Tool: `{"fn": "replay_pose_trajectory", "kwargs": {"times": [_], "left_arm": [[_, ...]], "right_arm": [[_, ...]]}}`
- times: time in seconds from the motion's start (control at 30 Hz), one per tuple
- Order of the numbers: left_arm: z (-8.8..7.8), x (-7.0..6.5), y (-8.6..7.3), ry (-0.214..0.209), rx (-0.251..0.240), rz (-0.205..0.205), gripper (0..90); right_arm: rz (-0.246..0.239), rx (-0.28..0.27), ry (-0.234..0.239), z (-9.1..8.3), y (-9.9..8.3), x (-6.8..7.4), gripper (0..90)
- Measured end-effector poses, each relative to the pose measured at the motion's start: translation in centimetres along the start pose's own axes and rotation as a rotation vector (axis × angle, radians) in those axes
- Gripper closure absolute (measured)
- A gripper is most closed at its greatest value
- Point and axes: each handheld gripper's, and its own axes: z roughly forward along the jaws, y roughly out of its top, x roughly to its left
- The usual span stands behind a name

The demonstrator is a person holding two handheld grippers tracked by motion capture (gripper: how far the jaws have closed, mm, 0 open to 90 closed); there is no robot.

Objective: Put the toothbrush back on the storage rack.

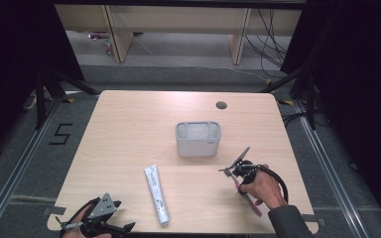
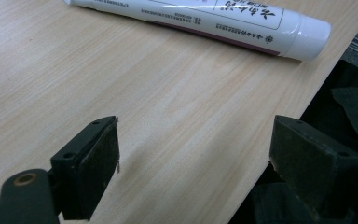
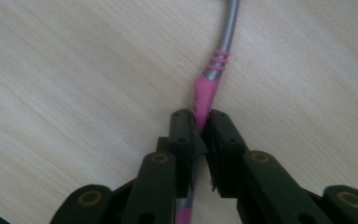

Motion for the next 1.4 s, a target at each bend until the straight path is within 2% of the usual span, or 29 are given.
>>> {"fn": "replay_pose_trajectory", "kwargs": {"times": [0.03,0.17,0.2,0.23,0.27,0.3,0.33,0.4,0.47,0.5,0.53,0.57,0.6,0.67,0.7,0.73,0.8,0.83,0.87,0.9,0.93,1.0,1.1,1.13,1.2,1.23,1.3,1.33,1.4], "left_arm": [[0.0,0.0,0.0,0.011,0.002,0.003,15.5],[0.0,0.0,0.0,0.006,0.006,0.005,15.5],[0.0,-0.1,0.0,-0.007,0.002,-0.012,15.5],[0.0,-0.1,0.0,-0.006,-0.007,-0.009,15.5],[0.0,-0.1,0.0,-0.006,-0.007,-0.009,15.5],[0.0,-0.2,0.0,-0.006,-0.008,-0.009,15.5],[0.1,-0.2,0.0,-0.006,-0.01,-0.015,15.5],[0.0,0.1,0.0,0.009,0.009,0.009,15.5],[-0.1,0.1,0.0,0.004,0.004,0.006,15.4],[0.0,0.1,0.0,0.005,0.003,0.008,15.5],[0.0,0.0,0.0,0.011,0.003,0.005,15.5],[0.0,0.0,0.0,0.011,0.004,0.006,15.5],[0.0,0.0,0.0,0.011,0.004,0.006,15.5],[-0.1,0.1,0.0,0.013,0.01,0.013,15.5],[0.0,0.0,0.0,0.005,-0.001,-0.001,15.5],[0.0,-0.1,0.0,-0.003,-0.011,-0.012,15.5],[-0.1,0.0,0.0,-0.007,-0.001,-0.004,15.5],[0.0,0.0,0.0,0.003,-0.002,-0.001,15.5],[0.0,0.0,0.0,0.003,-0.002,-0.001,15.5],[0.0,0.0,0.0,-0.002,-0.002,-0.005,15.5],[0.0,0.0,0.0,-0.003,-0.002,-0.007,15.5],[0.0,0.0,0.0,0.001,-0.001,-0.004,15.5],[0.0,0.0,0.0,0.003,0.0,-0.003,15.5],[0.0,0.0,0.0,0.0,-0.003,-0.006,15.5],[0.0,0.0,0.0,0.0,0.0,-0.004,15.5],[0.0,0.1,0.0,-0.001,0.0,-0.004,15.5],[0.0,0.1,0.0,0.0,-0.001,-0.006,15.5],[0.0,0.0,0.0,0.0,-0.001,-0.006,15.5],[0.0,0.0,0.0,0.0,-0.001,-0.005,15.5]], "right_arm": [[0.024,0.008,0.008,0.0,0.1,-0.1,81.8],[0.019,0.02,0.013,0.0,0.2,-0.1,82.1],[0.019,0.026,0.014,0.0,0.3,-0.1,82.1],[0.041,0.052,-0.008,0.0,0.6,0.3,82.0],[0.041,0.052,-0.008,0.0,0.6,0.3,82.0],[-0.013,0.044,-0.017,0.2,0.6,0.0,82.0],[0.033,0.067,-0.012,-0.1,0.8,0.4,82.0],[0.019,0.069,-0.013,0.0,0.9,0.3,82.1],[0.011,0.065,-0.017,0.0,0.9,0.2,82.2],[0.036,0.077,-0.013,-0.1,0.9,0.4,82.3],[0.022,0.079,-0.013,0.2,0.9,0.2,82.5],[-0.024,0.072,-0.023,0.3,0.9,-0.1,82.6],[-0.015,0.072,-0.04,0.3,1.0,0.1,82.7],[-0.016,0.073,-0.042,0.3,1.0,0.1,82.7],[-0.019,0.068,-0.039,0.3,0.9,0.1,82.9],[-0.061,0.058,-0.039,0.3,0.9,-0.2,82.8],[-0.022,0.051,-0.009,0.2,0.6,-0.2,82.9],[-0.035,0.049,-0.013,0.1,0.5,-0.4,82.9],[-0.016,0.039,-0.008,0.0,0.4,-0.4,82.9],[0.029,0.033,0.013,-0.4,0.3,-0.2,82.9],[0.001,0.01,0.002,-0.5,0.2,-0.5,82.9],[0.03,-0.002,0.006,-1.3,0.0,-0.5,82.9],[0.024,-0.005,-0.005,-1.8,0.0,-0.7,82.9],[0.016,-0.041,0.018,-2.0,-0.2,-0.8,82.9],[0.011,-0.044,0.028,-2.1,-0.1,-0.9,82.9],[0.029,-0.066,0.025,-2.4,-0.2,-0.8,83.0],[0.01,-0.082,0.023,-2.5,-0.2,-0.9,83.0],[0.024,-0.115,0.028,-3.0,-0.3,-1.0,83.0],[0.028,-0.137,0.035,-3.1,-0.4,-1.0,83.0]]}}
